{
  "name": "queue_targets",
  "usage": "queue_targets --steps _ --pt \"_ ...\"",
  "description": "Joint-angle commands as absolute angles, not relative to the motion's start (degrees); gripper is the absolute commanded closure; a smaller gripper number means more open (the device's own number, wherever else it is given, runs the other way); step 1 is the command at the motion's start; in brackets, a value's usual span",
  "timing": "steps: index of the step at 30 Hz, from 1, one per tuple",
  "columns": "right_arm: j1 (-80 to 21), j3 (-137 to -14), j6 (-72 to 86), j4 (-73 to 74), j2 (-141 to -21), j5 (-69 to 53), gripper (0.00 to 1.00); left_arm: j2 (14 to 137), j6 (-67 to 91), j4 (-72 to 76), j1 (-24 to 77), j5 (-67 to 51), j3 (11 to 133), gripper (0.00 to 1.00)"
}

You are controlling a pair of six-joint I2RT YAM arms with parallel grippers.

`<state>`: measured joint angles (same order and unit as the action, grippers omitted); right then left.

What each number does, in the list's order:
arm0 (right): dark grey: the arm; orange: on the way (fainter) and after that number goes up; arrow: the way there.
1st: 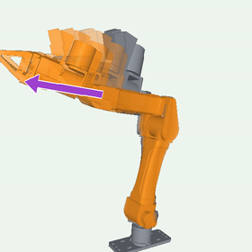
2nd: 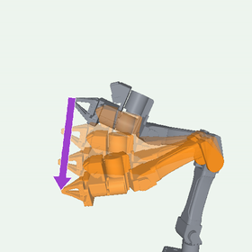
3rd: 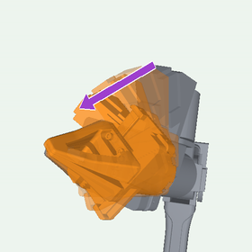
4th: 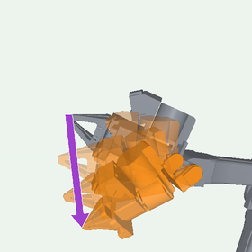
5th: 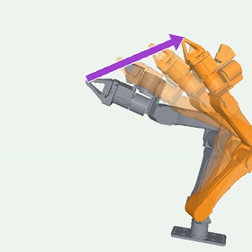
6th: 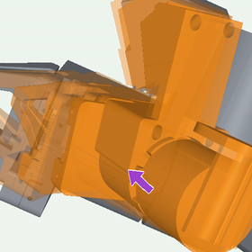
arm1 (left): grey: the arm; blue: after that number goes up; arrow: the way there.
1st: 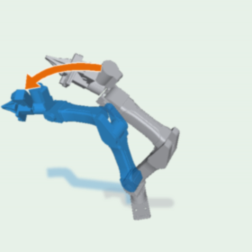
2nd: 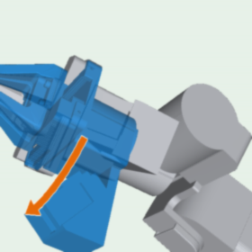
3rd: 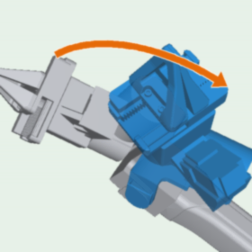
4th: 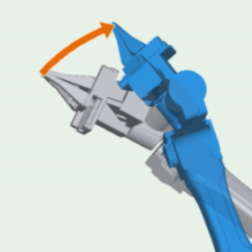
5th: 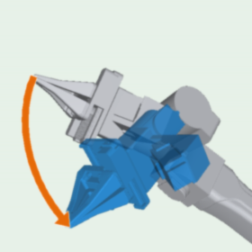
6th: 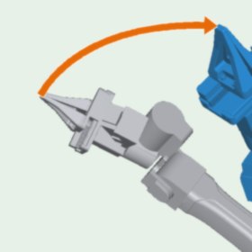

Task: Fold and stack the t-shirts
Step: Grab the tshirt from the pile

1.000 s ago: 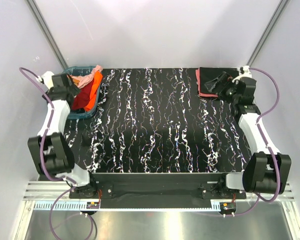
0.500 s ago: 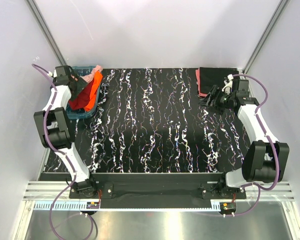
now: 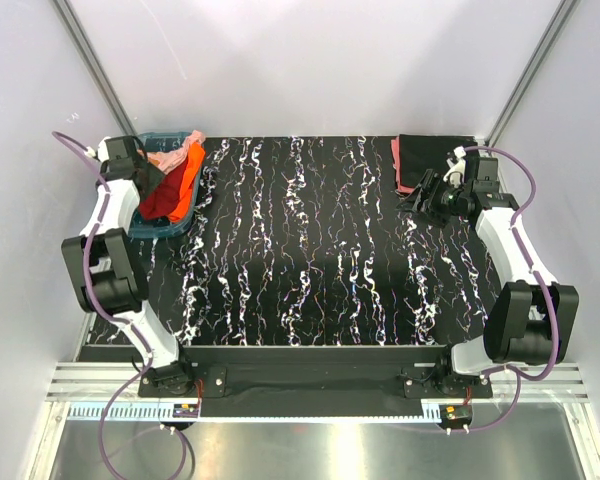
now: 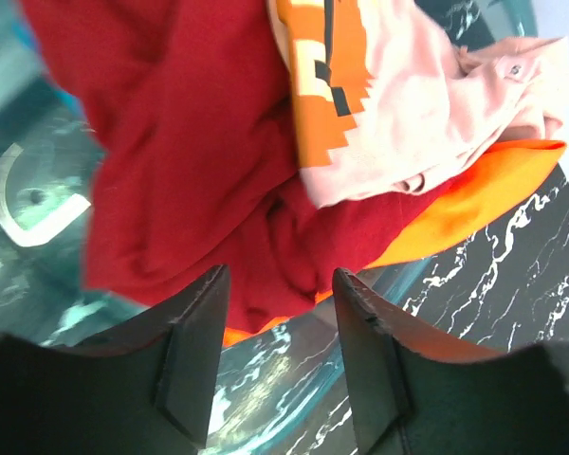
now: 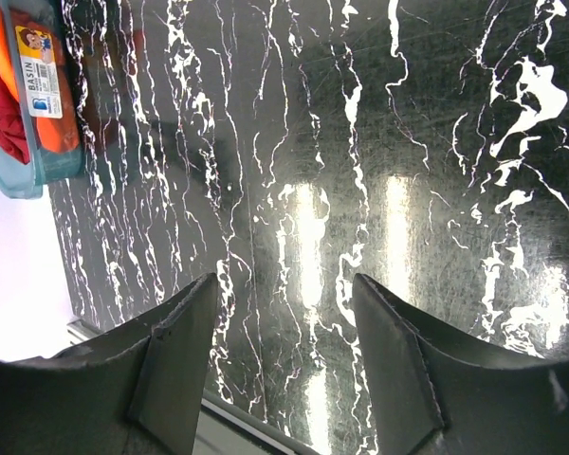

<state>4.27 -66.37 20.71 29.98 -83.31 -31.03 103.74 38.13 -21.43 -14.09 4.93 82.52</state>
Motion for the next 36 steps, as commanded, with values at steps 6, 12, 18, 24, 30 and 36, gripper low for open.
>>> queue_targets --steps 6,12,18,24,30,36 --pt "4.3 -65.0 21.6 27.8 -81.9 -34.4 0.35 101.9 29.9 -24.6 -15.3 11.7 84.2 0.49" --pt "4.3 -65.2 21.4 27.6 -82.0 -35.0 0.35 106.0 29.8 -27.3 -16.3 12.0 87.4 0.50" --pt "4.3 -66.3 21.8 27.7 -83.2 -36.4 0.37 109.9 29.8 -29.7 -16.3 11.2 92.4 0.50" --pt "4.3 -67.2 21.6 28.3 -83.9 -36.7 0.38 113.2 30.2 -30.4 -16.3 10.6 94.6 0.53" --pt "4.3 -67.3 21.4 29.2 -84.4 -36.6 0.39 115.3 29.5 -30.3 -16.3 8.6 96.5 0.75" --pt "4.2 -68.5 21.3 30.1 -84.6 -36.7 0.41 114.0 29.0 -30.8 -16.4 8.9 98.1 1.00"
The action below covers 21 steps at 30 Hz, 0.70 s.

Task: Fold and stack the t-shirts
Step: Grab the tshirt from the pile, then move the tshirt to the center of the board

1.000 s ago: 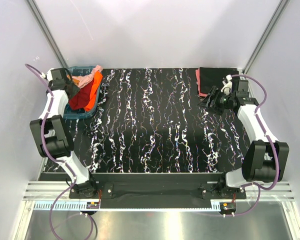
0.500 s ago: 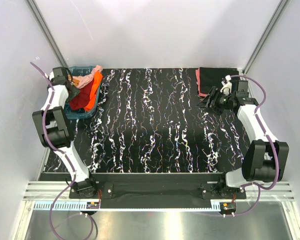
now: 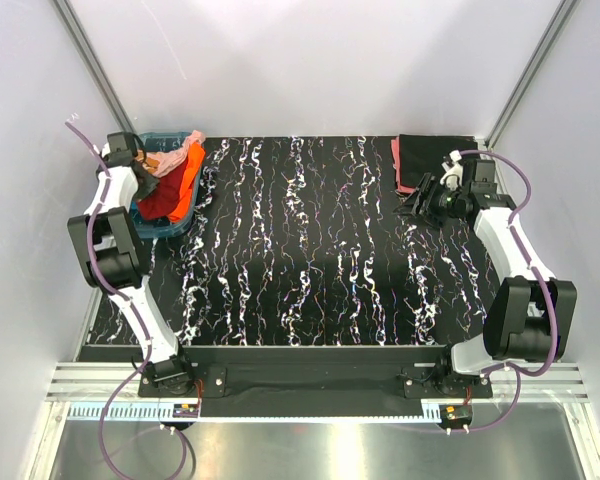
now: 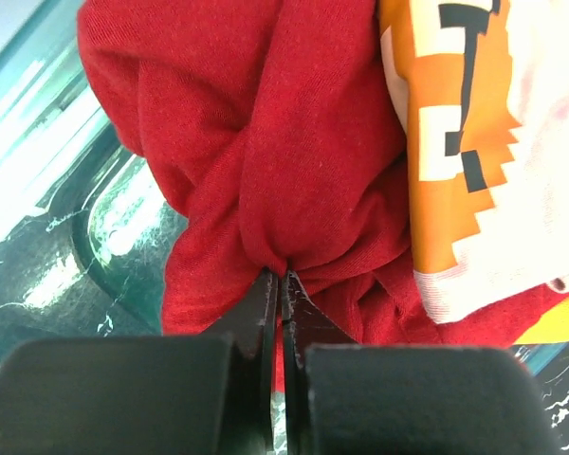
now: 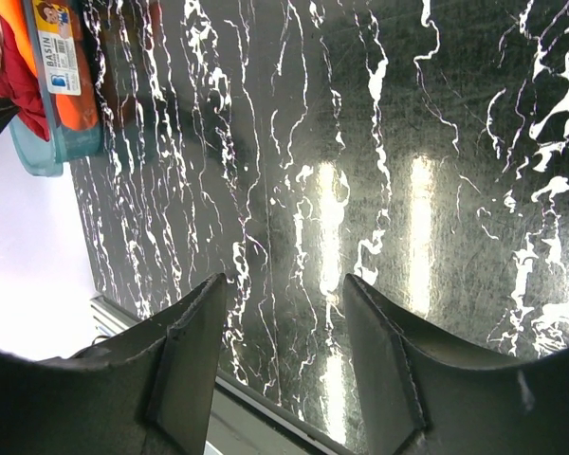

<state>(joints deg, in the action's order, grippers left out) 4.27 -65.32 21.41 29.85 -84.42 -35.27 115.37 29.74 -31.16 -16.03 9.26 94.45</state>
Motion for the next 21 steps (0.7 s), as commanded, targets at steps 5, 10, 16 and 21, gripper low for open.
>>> queue_targets --steps 5,10,16,21 --pt "4.2 -69.5 21.4 30.8 -84.4 -37.3 0.42 106.3 33.4 -28.6 -16.3 9.8 97.3 1.00" --pt "4.2 -71.1 22.8 32.6 -83.7 -39.1 0.45 95.7 41.2 -23.0 -15.8 9.1 99.8 1.00" --pt "4.0 -71.3 24.9 33.5 -80.6 -40.9 0.46 90.1 45.1 -17.7 -13.6 6.7 117.7 1.00" --pt "3.8 -69.6 25.8 33.8 -76.4 -41.2 0.46 92.5 50.8 -14.3 -12.9 2.5 138.8 1.00"
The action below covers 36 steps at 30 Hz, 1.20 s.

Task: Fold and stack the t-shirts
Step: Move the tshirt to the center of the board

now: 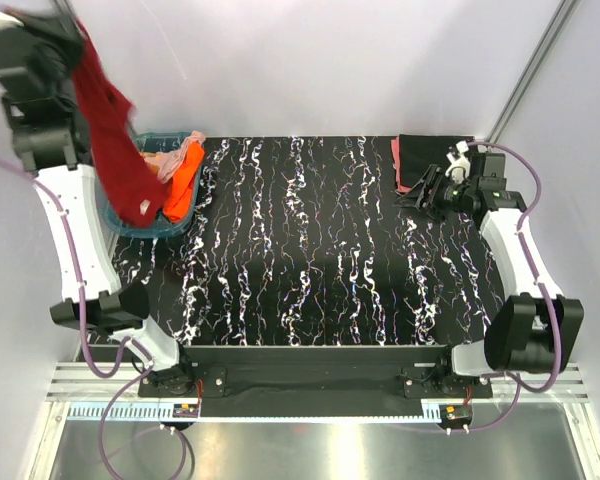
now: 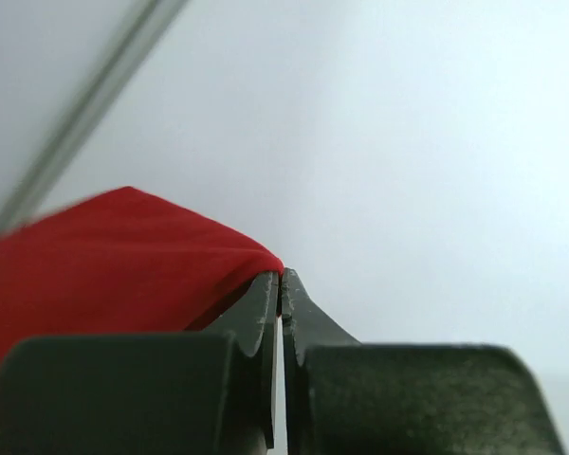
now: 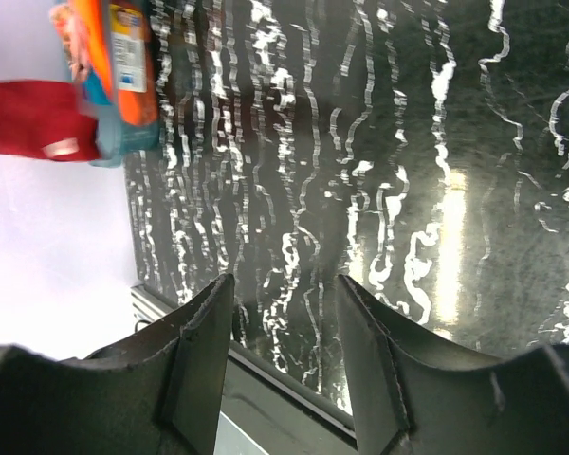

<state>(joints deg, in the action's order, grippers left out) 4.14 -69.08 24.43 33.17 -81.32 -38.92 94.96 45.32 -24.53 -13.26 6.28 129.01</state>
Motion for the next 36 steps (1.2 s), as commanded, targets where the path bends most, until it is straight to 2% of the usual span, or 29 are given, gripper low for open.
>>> queue_targets --steps 1,6,10,13,16,17,18,20,21,23,25,26,31,35,36 --pt "3.9 -69.2 25.9 33.8 -75.7 -41.2 0.46 92.8 54.7 -13.2 -12.9 1.5 142.2 1.00" --pt "3.8 -67.5 26.9 36.0 -71.1 -39.9 0.46 92.9 64.3 -9.2 -11.6 -9.1 142.3 1.00" --pt "3.8 -66.9 27.0 39.2 -67.7 -38.5 0.45 90.9 64.2 -10.4 -2.4 -17.0 141.7 1.00" --pt "3.8 -66.0 27.0 41.1 -65.6 -37.3 0.44 86.1 61.6 -13.9 6.0 -18.2 135.1 1.00" --pt "3.7 -65.9 26.2 44.3 -64.3 -35.8 0.43 77.9 56.5 -14.7 15.3 -16.4 118.3 1.00" --pt "3.7 -66.2 25.8 45.6 -64.2 -35.1 0.43 76.0 55.7 -16.7 16.4 -15.5 114.6 0.94" --pt "3.6 -66.9 24.8 46.9 -64.1 -33.9 0.42 74.5 55.5 -19.1 17.0 -14.4 108.0 0.74" --pt "2.5 -67.8 23.7 51.8 -64.5 -31.8 0.40 71.2 52.3 -27.5 16.8 -9.8 102.9 0.52" --pt "1.8 -68.3 22.3 53.5 -65.1 -31.1 0.39 70.7 48.1 -31.8 16.9 -6.1 100.5 0.11" --pt "-3.3 -69.7 20.8 58.9 -66.6 -27.4 0.32 70.4 44.3 -42.2 16.2 -0.1 98.6 0.03" --pt "-8.7 -70.4 20.8 61.8 -67.1 -23.4 0.20 69.2 41.1 -47.4 16.2 4.3 93.4 0.02" --pt "-11.2 -70.5 21.3 62.2 -67.3 -20.2 0.01 68.0 40.3 -47.6 16.3 5.0 90.6 0.02" --pt "-23.9 -66.4 26.4 56.4 -66.9 -20.5 0.00 55.3 38.9 -41.1 16.6 0.5 68.0 0.17" --pt "-30.9 -62.2 30.1 49.8 -71.3 -19.9 0.00 52.9 39.0 -39.8 19.0 -6.1 58.0 0.25" --pt "-31.5 -61.3 31.3 47.6 -72.5 -19.9 0.06 53.0 38.9 -39.8 21.2 -6.8 56.3 0.26"
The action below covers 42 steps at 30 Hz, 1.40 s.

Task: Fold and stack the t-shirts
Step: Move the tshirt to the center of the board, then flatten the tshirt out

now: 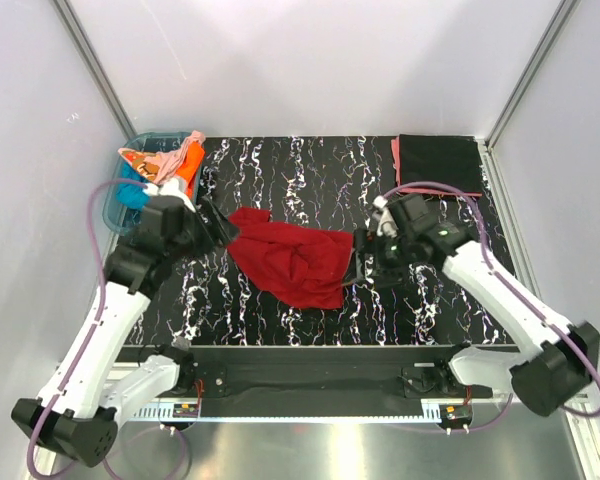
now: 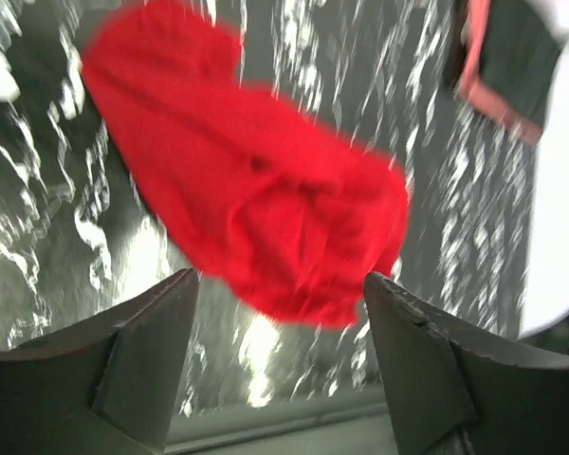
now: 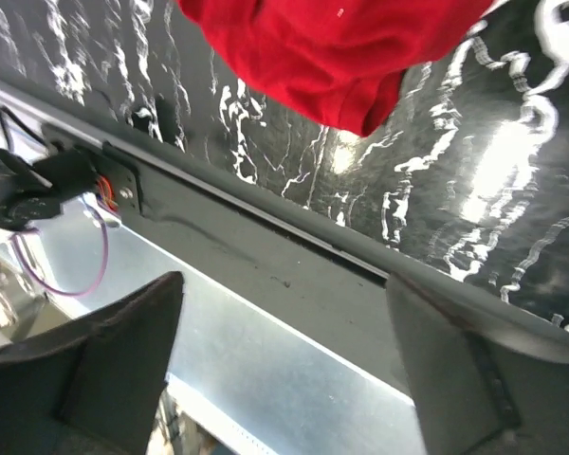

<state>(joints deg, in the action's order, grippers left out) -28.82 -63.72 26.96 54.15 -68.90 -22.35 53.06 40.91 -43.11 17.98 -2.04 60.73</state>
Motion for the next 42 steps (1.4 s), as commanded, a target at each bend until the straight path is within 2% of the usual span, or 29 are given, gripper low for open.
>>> queue_targets --steps 1,2,3,10,14,16,17,24,26,27,28,30,32,34,35,41,42 --pt "-32.9 -60.3 31.8 46.4 -74.0 -20.0 0.12 53.5 38.7 -39.4 22.5 -7.7 54.9 0.27" --pt "-33.3 -58.8 32.2 45.1 -76.7 -20.8 0.26 54.1 38.4 -39.1 24.0 -7.5 52.6 0.27" --pt "-34.1 -58.1 33.0 42.4 -78.0 -21.2 0.34 54.9 38.1 -39.2 26.5 -7.0 51.8 0.26" --pt "-36.6 -53.2 37.1 32.1 -83.9 -14.9 0.31 65.1 40.9 -34.2 33.4 -6.9 48.6 0.15" --pt "-36.6 -52.6 38.3 27.9 -90.0 -17.0 0.31 71.3 43.2 -29.1 34.6 -9.0 48.8 0.11" --pt "-36.6 -52.5 39.1 25.9 -91.4 -17.7 0.37 75.9 44.3 -28.1 34.6 -9.5 49.7 0.13" --pt "-36.6 -53.0 39.1 25.9 -92.6 -17.7 0.43 77.6 44.6 -28.1 34.6 -9.8 50.4 0.14" --pt "-36.6 -52.8 39.0 24.5 -96.3 -17.1 0.47 87.4 43.9 -28.7 34.5 -8.3 55.5 0.17" --pt "-36.6 -52.5 39.1 23.7 -97.3 -18.2 0.53 89.2 43.7 -28.1 34.5 -8.6 56.7 0.19" --pt "-36.6 -52.5 39.0 23.4 -97.5 -18.5 0.63 89.8 43.7 -27.9 34.5 -8.9 57.2 0.20" --pt "-36.6 -52.6 39.0 23.2 -97.4 -18.7 0.71 91.0 43.6 -27.7 34.5 -9.0 57.7 0.23" --pt "-36.6 -53.1 38.7 24.6 -96.8 -17.8 0.89 91.7 43.0 -27.6 34.3 -8.6 59.8 0.42" --pt "-36.5 -53.4 38.0 26.9 -94.3 -15.3 0.97 91.7 42.2 -27.5 33.9 -7.9 60.8 0.63" --pt "-36.5 -54.2 36.4 29.8 -90.8 -10.8 1.00 91.4 41.4 -28.6 33.4 -5.7 62.5 0.80" --pt "-36.3 -54.6 35.8 32.7 -89.5 -9.5 1.00 90.8 40.1 -29.9 32.8 -5.0 63.0 1.00" --pt "-36.2 -61.6 32.5 50.0 -76.1 -0.3 1.00 81.3 34.6 -37.9 31.2 4.8 66.6 1.00" --pt "-36.0 -63.4 32.2 52.4 -74.6 1.9 1.00 76.7 33.8 -39.4 31.1 8.4 67.6 1.00"
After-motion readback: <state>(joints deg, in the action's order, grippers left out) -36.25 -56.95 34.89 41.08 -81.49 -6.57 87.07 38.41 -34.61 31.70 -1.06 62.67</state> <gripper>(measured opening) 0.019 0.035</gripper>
